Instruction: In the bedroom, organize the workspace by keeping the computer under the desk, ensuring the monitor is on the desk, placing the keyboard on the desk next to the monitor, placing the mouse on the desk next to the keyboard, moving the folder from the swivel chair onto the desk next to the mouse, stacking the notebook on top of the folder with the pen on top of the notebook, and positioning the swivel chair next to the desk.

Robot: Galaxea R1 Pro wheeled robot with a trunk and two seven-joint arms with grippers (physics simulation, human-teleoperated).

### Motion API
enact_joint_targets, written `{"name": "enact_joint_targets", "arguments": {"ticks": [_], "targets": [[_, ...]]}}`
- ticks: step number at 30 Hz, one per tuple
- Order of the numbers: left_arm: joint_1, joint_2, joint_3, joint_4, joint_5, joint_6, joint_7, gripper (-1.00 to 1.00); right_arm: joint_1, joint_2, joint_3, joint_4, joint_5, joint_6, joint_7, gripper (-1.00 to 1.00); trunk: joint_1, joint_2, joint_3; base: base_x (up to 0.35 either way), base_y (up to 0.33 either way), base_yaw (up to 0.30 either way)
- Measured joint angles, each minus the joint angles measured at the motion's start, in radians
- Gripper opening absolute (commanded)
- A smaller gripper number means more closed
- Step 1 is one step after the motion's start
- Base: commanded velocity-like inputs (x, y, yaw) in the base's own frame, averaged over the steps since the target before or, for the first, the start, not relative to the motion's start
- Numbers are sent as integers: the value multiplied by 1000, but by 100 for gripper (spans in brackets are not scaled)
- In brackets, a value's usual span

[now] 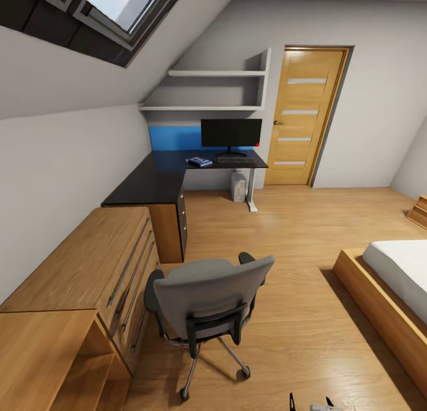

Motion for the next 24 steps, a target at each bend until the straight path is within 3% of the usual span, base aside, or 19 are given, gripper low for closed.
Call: {"name": "enact_joint_targets", "arguments": {"ticks": [3, 9, 15, 24], "targets": [[-62, 3, 0, -45, 3, 90, 6, 100, -9, 2, -1, -60, 0, 0, -2, 100, 12, -21, -9, 0, 0, 0], [-174, -1, 3, -62, 9, 180, 15, 100, -72, 18, -7, -110, -6, 7, -5, 100, 35, -63, -28, 0, 0, 0], [-195, -4, 8, 4, 12, 189, 13, 100, -89, 30, -16, -108, -50, 9, -2, 100, 58, -105, -47, 0, 0, 0], [-198, -3, 14, 44, 14, 170, 13, 100, -90, 32, -14, -64, -68, 0, -1, 100, 92, -168, -75, 0, 0, 0]]}}
